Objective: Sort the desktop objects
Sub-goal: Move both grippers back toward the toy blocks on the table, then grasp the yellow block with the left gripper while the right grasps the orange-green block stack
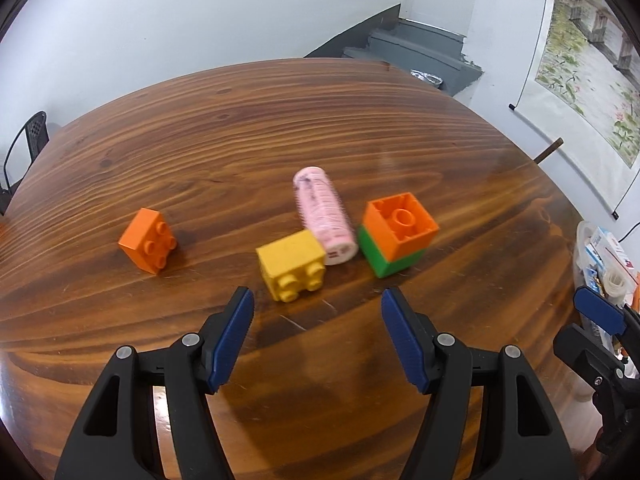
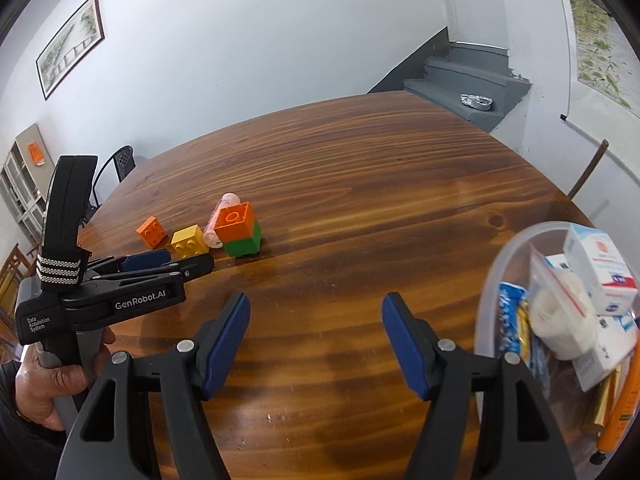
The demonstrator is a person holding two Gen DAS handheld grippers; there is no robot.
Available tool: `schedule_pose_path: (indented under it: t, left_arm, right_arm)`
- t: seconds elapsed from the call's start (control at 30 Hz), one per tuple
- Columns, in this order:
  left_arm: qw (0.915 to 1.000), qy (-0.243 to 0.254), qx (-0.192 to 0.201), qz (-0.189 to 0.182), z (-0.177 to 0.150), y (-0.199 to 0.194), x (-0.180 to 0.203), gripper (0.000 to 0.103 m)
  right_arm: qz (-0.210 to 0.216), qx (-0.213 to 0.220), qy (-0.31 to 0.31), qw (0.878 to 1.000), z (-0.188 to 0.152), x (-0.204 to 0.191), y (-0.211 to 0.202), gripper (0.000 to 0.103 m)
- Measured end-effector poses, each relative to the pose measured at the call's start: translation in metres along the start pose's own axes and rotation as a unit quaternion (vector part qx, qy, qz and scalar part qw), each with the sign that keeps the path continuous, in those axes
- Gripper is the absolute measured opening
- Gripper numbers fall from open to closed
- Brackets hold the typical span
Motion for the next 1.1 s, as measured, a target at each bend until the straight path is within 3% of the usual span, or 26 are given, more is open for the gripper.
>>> schedule_pose_path:
  t: [0.33, 0.63, 0.77, 1.1]
  left_arm:
    - [0.9999, -0.014, 0.003, 0.000, 0.010, 0.013, -0.019, 0.070]
    - [0.9996, -0.014, -0.002, -0.026, 0.015, 0.024, -0.025, 0.070]
    - [0.9996, -0.004, 0.001, -0.028, 0.016, 0.024, -0.024, 0.040]
    - [0.9995, 0.013, 0.017, -0.021, 0.018, 0.011, -0.018, 0.040]
  right_arm:
    - [0.009, -0.018, -0.010, 1.000, 0.008, -0.014, 0.030, 0.073]
    - [0.027, -0.028, -0.017, 0.999, 0.014, -0.027, 0.049, 0.073]
    - [0.030, -0.030, -0.022, 0.999, 0.017, -0.032, 0.055, 0.073]
    - [0.023, -0.032, -0.036, 0.999, 0.021, -0.041, 0.064, 0.073]
Point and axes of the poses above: each gripper's, at about its wrist camera, not at the fingertips, and y roughly the way its jaws point, x to its right, z to its top, the point moved 3 cm from there along y, roughly the way its jaws point
